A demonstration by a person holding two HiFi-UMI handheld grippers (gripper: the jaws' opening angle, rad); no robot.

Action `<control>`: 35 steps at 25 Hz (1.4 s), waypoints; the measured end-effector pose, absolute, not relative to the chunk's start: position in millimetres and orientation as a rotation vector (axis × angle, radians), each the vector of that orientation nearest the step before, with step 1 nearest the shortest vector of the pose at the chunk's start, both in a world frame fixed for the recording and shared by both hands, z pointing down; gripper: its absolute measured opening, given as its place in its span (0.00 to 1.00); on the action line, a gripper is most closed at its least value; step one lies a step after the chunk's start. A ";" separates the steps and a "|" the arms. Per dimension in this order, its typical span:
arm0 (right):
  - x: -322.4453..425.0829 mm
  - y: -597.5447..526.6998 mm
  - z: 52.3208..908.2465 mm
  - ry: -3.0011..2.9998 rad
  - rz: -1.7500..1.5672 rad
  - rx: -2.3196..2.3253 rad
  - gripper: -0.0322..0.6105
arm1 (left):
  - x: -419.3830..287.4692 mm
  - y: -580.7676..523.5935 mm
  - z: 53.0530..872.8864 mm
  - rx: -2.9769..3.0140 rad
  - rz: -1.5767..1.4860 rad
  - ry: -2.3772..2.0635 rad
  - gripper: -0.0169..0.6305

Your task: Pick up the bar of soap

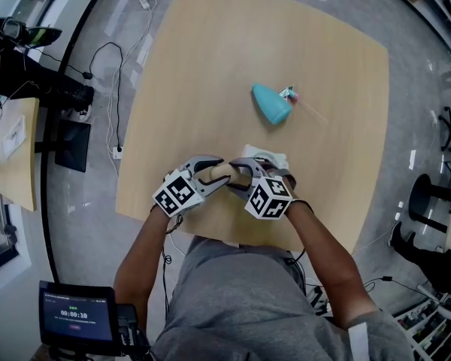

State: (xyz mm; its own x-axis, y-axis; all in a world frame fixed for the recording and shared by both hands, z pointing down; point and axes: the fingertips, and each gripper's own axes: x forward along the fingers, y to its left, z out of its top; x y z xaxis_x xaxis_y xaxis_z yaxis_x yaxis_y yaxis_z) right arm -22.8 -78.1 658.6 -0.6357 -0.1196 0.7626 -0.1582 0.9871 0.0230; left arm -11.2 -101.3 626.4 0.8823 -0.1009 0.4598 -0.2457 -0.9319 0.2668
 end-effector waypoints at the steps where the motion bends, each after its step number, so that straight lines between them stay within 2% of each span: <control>1: -21.8 -77.2 659.5 -2.264 0.060 0.189 0.43 | -10.3 -100.3 627.6 2.729 0.648 -0.258 0.30; 35: -20.4 -73.5 669.2 -2.153 -0.012 0.150 0.43 | -16.1 -99.4 644.4 2.622 0.569 -0.331 0.30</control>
State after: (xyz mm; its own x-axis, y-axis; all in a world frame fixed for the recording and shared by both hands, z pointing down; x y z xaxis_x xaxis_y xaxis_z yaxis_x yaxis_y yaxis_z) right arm -20.4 -73.5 669.2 -0.5465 -0.1124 0.8299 -0.1033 0.9924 0.0664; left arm -16.1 -99.4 644.4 0.8871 -0.1372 0.4408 -0.3158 -0.8768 0.3627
